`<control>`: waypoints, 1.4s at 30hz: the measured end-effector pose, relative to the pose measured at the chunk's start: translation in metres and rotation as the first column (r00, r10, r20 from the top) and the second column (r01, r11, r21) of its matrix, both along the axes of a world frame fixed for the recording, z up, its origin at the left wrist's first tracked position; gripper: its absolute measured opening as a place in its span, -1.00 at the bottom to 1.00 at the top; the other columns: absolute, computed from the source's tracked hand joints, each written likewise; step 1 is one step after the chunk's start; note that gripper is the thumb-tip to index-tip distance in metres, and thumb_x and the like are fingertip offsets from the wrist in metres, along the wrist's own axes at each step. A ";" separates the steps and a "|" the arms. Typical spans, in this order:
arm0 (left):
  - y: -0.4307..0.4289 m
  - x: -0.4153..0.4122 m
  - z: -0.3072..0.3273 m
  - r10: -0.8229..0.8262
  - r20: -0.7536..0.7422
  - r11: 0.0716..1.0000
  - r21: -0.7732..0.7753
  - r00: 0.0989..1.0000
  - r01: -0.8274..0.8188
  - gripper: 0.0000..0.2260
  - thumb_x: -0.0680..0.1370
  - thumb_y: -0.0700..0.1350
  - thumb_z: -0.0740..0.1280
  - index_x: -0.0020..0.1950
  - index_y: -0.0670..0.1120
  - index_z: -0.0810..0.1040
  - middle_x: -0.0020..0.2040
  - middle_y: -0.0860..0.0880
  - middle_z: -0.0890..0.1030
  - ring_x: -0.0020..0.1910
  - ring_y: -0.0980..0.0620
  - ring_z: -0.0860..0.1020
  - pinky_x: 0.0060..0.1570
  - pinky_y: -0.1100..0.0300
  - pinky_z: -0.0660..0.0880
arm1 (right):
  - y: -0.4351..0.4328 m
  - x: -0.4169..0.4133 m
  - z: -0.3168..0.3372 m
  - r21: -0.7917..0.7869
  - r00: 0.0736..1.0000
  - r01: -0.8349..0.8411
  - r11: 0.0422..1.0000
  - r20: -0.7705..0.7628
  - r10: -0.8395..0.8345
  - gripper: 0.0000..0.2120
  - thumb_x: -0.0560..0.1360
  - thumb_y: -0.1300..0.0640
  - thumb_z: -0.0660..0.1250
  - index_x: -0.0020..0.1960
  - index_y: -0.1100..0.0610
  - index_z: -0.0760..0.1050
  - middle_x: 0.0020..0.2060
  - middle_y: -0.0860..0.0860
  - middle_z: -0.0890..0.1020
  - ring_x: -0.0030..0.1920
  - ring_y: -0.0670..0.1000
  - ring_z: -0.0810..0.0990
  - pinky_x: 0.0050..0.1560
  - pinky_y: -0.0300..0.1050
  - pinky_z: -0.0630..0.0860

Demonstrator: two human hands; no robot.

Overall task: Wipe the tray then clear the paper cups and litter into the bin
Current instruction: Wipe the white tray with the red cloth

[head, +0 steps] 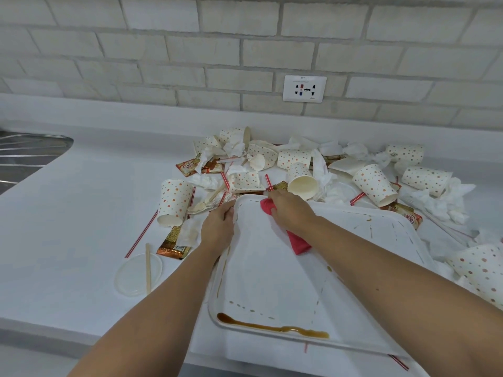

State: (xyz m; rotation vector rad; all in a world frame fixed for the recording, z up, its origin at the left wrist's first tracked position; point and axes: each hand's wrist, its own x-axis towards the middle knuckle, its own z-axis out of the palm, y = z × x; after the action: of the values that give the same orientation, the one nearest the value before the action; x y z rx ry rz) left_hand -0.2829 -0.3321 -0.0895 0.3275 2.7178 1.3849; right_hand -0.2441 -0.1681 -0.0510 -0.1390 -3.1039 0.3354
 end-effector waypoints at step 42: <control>-0.009 -0.010 0.006 -0.076 0.255 0.989 0.143 0.964 0.040 -0.73 0.46 -0.11 0.15 -0.06 -0.22 0.58 -0.04 -0.29 0.62 -0.04 -0.16 0.58 0.12 -0.22 0.48 | -0.034 0.012 -0.012 0.001 0.901 -0.428 0.904 0.072 0.427 -0.59 0.57 0.21 0.19 0.31 -0.18 0.44 0.25 -0.09 0.44 0.17 0.05 0.41 0.00 -0.02 0.44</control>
State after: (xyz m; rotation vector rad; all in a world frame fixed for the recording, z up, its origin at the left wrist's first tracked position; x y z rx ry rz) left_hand -0.2927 -0.3410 -0.0831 0.2146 2.3913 1.4858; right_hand -0.2320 -0.2021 -0.0631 0.5538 -3.1785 0.3142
